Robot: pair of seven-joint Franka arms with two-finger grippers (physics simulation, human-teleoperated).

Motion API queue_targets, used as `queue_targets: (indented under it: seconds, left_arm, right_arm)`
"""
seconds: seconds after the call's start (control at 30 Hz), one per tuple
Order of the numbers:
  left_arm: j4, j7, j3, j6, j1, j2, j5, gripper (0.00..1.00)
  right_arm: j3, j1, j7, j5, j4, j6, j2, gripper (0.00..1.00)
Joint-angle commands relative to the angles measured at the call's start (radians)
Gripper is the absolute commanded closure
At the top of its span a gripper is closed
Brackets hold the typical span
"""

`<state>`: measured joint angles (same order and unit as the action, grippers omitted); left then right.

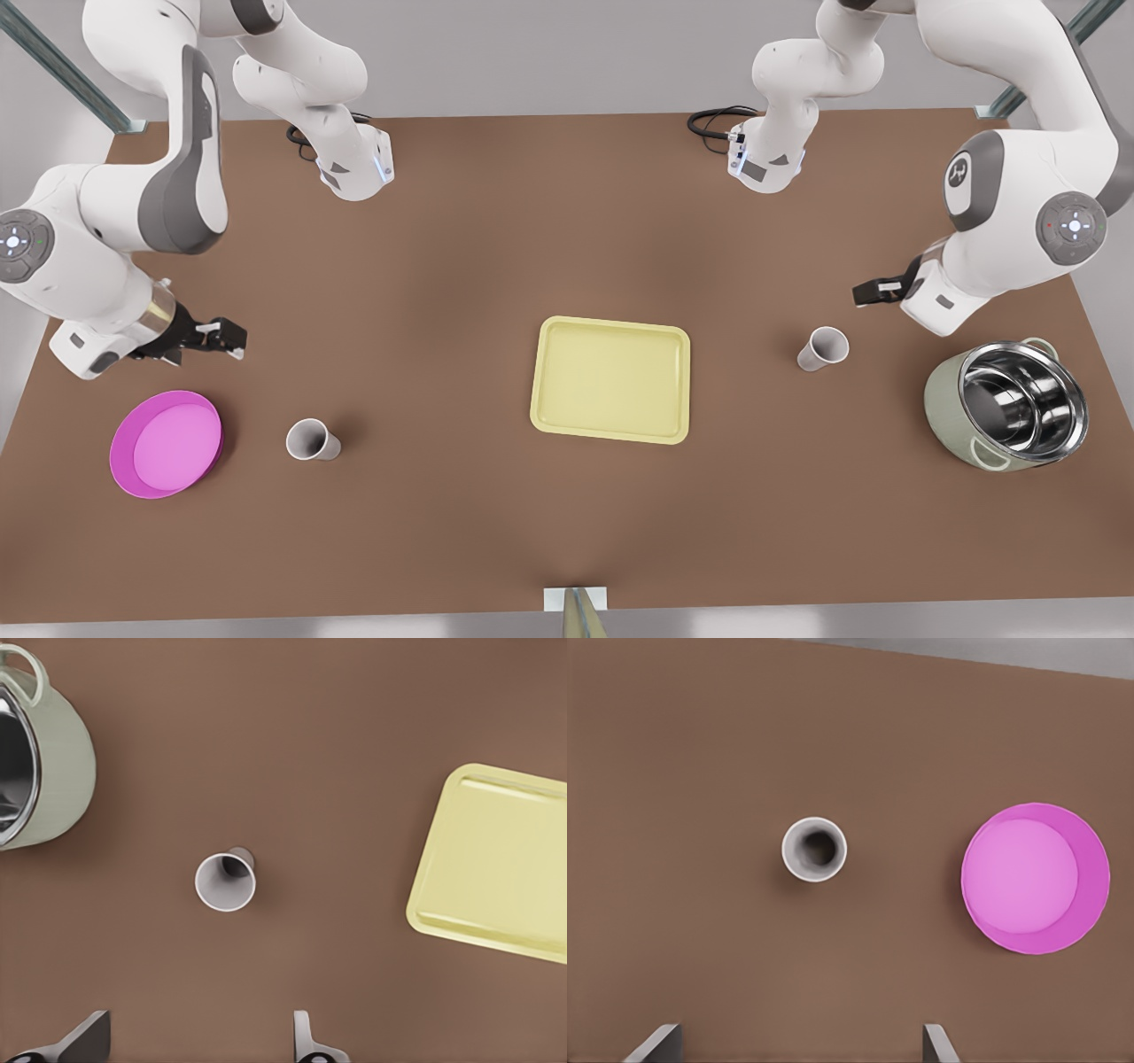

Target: Use both arms to respectively pick up the white IKEA cups from the middle-left and middle-right positions, then place the white IKEA cups onto the middle-middle tray, ensuring that the cups remain upright and do not tip over

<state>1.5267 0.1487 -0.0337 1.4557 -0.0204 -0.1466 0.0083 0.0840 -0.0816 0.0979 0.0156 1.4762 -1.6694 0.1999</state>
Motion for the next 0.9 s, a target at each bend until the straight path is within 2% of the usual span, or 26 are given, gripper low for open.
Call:
queue_targets:
  seconds: [0.0,0.1,0.2,0.27,0.33,0.4,0.57,0.63,0.87]
  left_arm:
    - [0.0,0.008,0.0,0.006,0.0,0.001,0.002,0.0]
    - [0.0,0.003,0.001,0.006,0.002,-0.001,0.002,0.0]
    - [0.001,0.003,0.001,0.009,0.002,-0.008,0.001,0.0]
    - [0.087,0.002,0.006,0.189,0.013,-0.074,-0.013,0.0]
    - [0.124,0.0,0.006,0.307,0.037,-0.145,-0.013,0.0]
    - [0.246,-0.035,0.041,0.495,0.042,-0.163,-0.013,0.0]
    - [0.446,-0.043,0.063,0.727,0.06,-0.171,-0.016,0.0]
    - [0.524,-0.044,0.063,0.819,0.062,-0.171,-0.016,0.0]
    - [0.59,-0.037,0.08,0.831,0.076,-0.174,-0.016,0.0]
  right_arm:
    - [0.0,0.0,0.028,-0.003,-0.002,0.036,0.0,0.0]
    - [0.0,0.002,0.033,-0.02,-0.004,0.027,0.035,0.0]
    - [0.002,0.055,0.089,-0.04,-0.056,-0.127,0.22,0.0]
    - [0.002,0.077,0.112,-0.046,-0.155,-0.13,0.331,0.0]
    - [0.002,0.092,0.114,-0.046,-0.162,-0.182,0.377,0.0]
    - [-0.001,0.091,0.114,-0.052,-0.16,-0.254,0.424,0.0]
    - [-0.013,0.083,0.112,-0.054,-0.143,-0.339,0.478,0.0]
    - [-0.013,0.071,0.111,-0.059,-0.071,-0.441,0.477,0.0]
    - [-0.013,0.057,0.095,-0.063,-0.017,-0.467,0.481,0.0]
